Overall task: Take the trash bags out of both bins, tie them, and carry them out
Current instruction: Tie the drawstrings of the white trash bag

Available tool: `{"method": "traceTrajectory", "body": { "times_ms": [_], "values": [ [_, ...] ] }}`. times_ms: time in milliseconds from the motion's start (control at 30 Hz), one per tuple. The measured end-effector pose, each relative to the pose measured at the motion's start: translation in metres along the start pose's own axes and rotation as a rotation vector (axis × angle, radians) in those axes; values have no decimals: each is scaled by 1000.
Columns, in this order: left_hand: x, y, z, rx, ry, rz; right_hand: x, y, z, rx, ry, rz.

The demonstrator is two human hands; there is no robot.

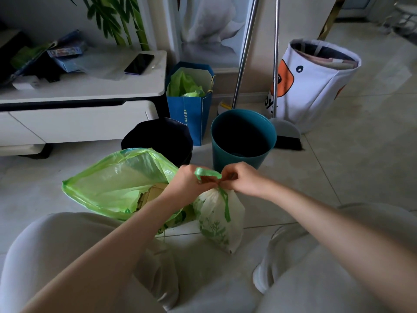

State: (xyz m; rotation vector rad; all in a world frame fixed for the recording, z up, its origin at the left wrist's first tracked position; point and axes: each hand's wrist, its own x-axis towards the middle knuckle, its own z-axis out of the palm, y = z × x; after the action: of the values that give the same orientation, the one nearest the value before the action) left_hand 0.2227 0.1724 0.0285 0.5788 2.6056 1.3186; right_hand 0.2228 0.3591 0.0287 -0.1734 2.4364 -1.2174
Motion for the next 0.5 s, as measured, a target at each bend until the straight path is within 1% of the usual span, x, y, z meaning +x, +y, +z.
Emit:
{"method": "traceTrajectory", "body": {
  "times_ms": [67,100,233,367,500],
  "values": [
    [1,-1,4,130,42,123,0,1,2,9,0,17],
    [1,-1,6,191,58,157,-1,2,2,11,4,17],
    [0,-1,11,391,169,210,-5,1,0,10,11,1],
    [0,-6,13,464,223,323,-4,0,1,106,-41,17],
    [-4,-6,15,472,247,406,-3,3,-3,251,11,61]
  ]
}}
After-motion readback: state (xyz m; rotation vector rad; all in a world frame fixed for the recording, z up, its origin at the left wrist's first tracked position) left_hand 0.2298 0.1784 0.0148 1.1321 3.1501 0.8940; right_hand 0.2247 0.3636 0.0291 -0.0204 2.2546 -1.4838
